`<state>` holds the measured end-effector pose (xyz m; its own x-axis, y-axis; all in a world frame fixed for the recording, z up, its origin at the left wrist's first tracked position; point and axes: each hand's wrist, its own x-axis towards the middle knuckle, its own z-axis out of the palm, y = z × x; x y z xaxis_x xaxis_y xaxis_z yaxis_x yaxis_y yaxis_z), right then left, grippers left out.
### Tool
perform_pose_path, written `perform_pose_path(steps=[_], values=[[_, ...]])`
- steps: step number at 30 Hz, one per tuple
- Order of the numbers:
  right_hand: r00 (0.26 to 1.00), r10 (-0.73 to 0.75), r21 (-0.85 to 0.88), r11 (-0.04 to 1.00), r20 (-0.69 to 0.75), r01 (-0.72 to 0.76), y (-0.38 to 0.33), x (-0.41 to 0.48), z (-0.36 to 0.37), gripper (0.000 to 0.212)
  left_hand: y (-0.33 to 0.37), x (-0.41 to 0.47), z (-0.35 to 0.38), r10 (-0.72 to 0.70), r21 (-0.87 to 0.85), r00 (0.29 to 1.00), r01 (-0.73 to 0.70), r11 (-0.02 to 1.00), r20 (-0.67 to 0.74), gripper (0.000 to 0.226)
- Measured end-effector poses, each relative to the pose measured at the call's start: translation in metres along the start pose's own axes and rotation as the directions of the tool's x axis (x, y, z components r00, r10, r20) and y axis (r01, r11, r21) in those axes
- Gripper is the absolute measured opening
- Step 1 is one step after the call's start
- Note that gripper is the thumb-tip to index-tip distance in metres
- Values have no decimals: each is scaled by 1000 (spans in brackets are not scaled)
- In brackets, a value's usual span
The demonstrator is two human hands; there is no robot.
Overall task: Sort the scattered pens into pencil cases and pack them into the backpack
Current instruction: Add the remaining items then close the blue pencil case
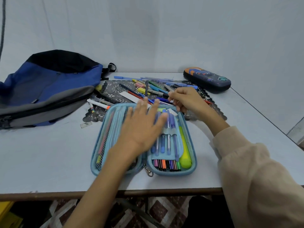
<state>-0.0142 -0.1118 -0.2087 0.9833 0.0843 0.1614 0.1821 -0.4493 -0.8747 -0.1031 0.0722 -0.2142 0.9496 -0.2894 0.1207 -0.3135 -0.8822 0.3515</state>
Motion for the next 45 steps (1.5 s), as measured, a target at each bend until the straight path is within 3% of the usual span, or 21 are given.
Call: perform_pose_path(steps=[3, 5, 7, 10, 15, 19, 23, 31, 39, 45], values=[[998, -53, -116, 992, -35, 49, 2, 5, 0, 12, -51, -6, -22, -131, -24, 988, 129, 991, -81, 55], [996, -90, -185, 979, 12, 91, 3, 7, 3, 8, -75, -11, -34, -217, -123, 975, 209, 970, -54, 55], [993, -107, -223, 968, 43, 113, 4, 7, 6, 8, -82, -16, -41, -228, -248, 972, 210, 946, -47, 45], [993, -112, -254, 960, 45, 120, 4, 7, 7, 7, -91, -14, -42, -310, -297, 948, 274, 915, -78, 38], [993, -92, -240, 965, 74, 107, 4, 7, 4, 8, -108, -5, -42, -380, -343, 925, 365, 866, 25, 27], [979, -44, -261, 961, 198, 96, 3, 8, -10, 7, -99, 12, -49, -285, -128, 957, 276, 953, -57, 23], [948, 34, -286, 956, 316, 62, 1, 3, -26, 10, -86, 42, -50, -209, 22, 970, 213, 977, -123, 26], [794, 219, -233, 967, 567, -100, -10, -7, -31, 18, -41, 94, -47, 0, 192, 949, 64, 979, -317, 32], [765, 288, -186, 957, 576, -221, -5, -7, -28, 27, -23, 72, -35, 340, 166, 774, -298, 940, -534, 28], [781, 328, -132, 943, 532, -306, 0, -9, -43, 22, -14, 9, -12, 501, 264, 682, -428, 864, -534, 23]])
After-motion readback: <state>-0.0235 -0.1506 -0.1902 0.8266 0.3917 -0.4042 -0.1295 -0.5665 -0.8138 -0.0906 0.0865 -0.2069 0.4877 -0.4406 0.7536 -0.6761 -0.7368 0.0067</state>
